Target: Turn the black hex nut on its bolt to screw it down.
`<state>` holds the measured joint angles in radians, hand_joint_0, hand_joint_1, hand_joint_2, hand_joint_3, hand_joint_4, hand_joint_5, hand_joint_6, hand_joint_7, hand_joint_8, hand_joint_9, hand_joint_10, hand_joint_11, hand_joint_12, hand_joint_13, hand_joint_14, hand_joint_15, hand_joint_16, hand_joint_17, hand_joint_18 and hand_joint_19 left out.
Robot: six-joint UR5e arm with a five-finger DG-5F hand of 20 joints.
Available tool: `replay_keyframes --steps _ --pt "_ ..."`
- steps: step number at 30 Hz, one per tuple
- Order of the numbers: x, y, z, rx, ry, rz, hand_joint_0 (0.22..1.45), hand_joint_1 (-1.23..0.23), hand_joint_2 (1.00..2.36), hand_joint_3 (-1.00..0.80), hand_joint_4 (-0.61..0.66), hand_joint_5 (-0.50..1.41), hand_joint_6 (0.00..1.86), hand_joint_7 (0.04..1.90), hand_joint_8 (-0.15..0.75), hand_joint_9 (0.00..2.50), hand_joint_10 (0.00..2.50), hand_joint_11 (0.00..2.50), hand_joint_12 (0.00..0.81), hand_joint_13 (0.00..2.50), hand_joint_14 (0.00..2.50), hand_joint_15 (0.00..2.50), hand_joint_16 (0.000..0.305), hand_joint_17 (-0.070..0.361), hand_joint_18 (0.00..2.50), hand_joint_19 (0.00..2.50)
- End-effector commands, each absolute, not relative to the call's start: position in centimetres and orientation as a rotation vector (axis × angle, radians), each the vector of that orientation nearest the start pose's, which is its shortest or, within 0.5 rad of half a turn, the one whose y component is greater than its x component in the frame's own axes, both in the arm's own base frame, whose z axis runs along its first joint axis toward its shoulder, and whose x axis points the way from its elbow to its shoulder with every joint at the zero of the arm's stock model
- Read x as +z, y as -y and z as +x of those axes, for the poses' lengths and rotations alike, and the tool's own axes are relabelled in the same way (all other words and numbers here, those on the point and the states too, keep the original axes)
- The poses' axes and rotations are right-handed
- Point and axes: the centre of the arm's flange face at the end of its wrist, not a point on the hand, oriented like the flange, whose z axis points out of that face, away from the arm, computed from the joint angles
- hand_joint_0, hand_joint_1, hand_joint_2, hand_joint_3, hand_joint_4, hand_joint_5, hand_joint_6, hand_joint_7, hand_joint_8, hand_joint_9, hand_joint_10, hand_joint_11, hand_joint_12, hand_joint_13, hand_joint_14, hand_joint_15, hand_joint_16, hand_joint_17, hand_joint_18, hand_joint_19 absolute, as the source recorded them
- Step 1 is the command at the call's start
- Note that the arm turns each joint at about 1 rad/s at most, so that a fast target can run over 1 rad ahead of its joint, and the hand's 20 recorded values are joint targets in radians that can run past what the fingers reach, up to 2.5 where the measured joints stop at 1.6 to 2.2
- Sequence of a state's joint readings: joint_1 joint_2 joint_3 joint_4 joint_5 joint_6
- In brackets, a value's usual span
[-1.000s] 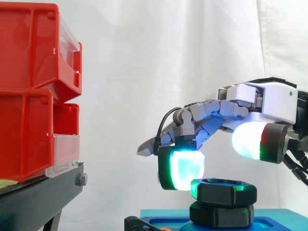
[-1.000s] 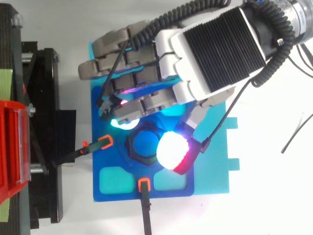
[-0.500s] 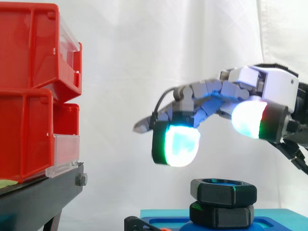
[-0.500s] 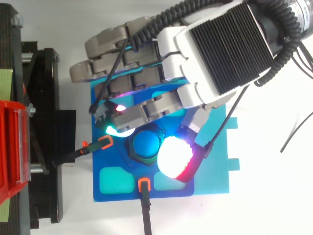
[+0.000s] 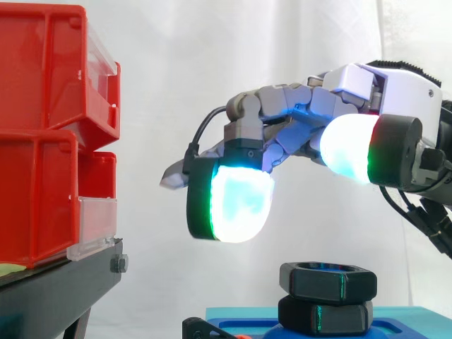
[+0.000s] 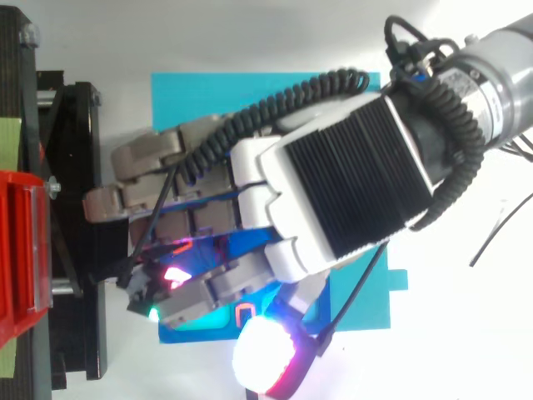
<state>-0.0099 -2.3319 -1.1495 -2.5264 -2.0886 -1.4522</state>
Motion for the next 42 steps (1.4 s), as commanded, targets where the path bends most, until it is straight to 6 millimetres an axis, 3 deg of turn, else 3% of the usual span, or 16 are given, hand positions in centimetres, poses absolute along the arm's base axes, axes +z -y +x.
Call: replay_keyframes --steps 1,18,37,42 --pt "26.5 7.9 77.3 0.431 -1.320 -0.354 0.50 -0.21 1.00 -0.50 -0.01 0.03 0.51 1.28 0.285 0.91 0.01 0.13 0.327 0.57 0.00 0.01 0.051 0.114 0.41 0.53" --pt "25.5 6.5 77.0 0.423 -1.386 -0.352 0.50 -0.21 1.00 -0.50 0.07 0.01 0.51 1.23 0.283 0.92 0.01 0.14 0.325 0.56 0.00 0.01 0.051 0.114 0.41 0.54" --pt "25.2 8.0 76.5 0.408 -1.399 -0.357 0.50 -0.22 1.00 -0.50 0.15 0.00 0.51 1.25 0.282 0.93 0.01 0.15 0.325 0.57 0.00 0.01 0.050 0.113 0.42 0.54" --pt "24.3 8.6 76.1 0.405 -1.410 -0.355 0.50 -0.22 1.00 -0.50 0.15 0.00 0.50 1.27 0.283 0.95 0.01 0.15 0.323 0.57 0.00 0.01 0.050 0.113 0.42 0.54"
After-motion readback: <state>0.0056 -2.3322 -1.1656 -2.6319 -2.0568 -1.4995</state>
